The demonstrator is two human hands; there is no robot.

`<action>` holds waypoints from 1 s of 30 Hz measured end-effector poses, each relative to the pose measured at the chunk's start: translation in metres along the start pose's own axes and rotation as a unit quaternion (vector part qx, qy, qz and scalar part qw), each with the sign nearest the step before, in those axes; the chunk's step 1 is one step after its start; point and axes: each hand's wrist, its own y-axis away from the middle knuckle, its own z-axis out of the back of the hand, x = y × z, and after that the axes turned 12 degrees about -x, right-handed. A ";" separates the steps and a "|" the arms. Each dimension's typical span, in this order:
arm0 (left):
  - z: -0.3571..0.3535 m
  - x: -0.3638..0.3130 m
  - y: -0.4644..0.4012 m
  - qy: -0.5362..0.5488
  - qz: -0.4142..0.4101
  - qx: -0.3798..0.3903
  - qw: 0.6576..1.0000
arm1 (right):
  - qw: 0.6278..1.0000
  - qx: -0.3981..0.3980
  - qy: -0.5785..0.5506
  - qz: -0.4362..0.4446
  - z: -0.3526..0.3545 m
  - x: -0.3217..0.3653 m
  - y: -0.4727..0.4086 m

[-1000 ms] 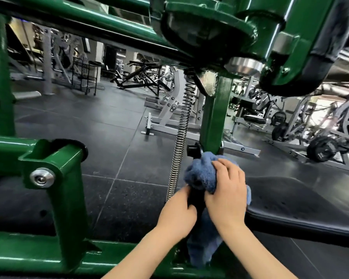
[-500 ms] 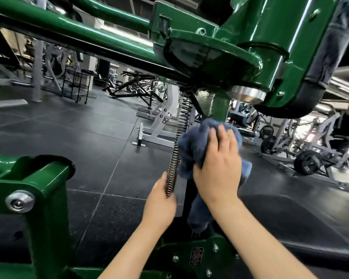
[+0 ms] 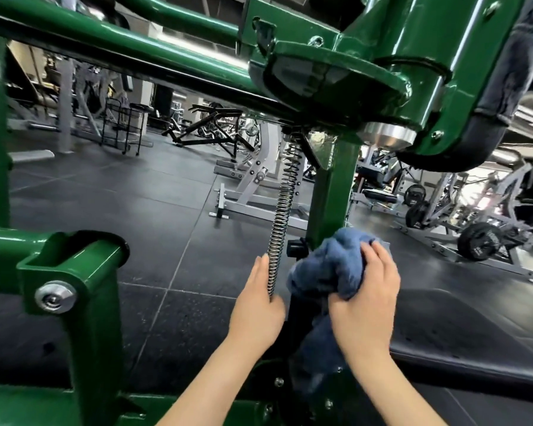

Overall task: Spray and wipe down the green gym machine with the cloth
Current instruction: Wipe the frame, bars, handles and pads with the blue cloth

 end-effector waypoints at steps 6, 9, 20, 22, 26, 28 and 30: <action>-0.007 0.004 -0.005 0.019 0.002 -0.005 1.000 | 0.973 0.207 -0.023 -0.099 -0.014 0.020 -0.071; -0.008 0.015 -0.008 0.010 0.068 0.020 0.997 | 0.969 0.220 -0.050 -0.096 -0.004 0.012 -0.071; -0.005 0.021 -0.009 0.017 0.100 0.047 0.994 | 0.965 0.122 0.205 0.109 -0.011 -0.012 0.041; -0.007 0.024 -0.010 0.034 0.102 0.049 0.993 | 0.956 0.109 0.220 0.160 -0.008 -0.005 0.051; -0.001 0.017 -0.012 0.157 0.146 0.005 0.977 | 0.935 0.057 0.219 0.271 -0.016 0.031 0.025; 0.003 0.012 -0.012 0.173 0.175 -0.029 0.969 | 0.906 0.113 0.298 0.280 -0.028 0.052 0.006; 0.004 0.014 -0.016 0.138 0.177 -0.037 0.974 | 0.845 0.197 0.405 0.287 -0.041 0.067 -0.002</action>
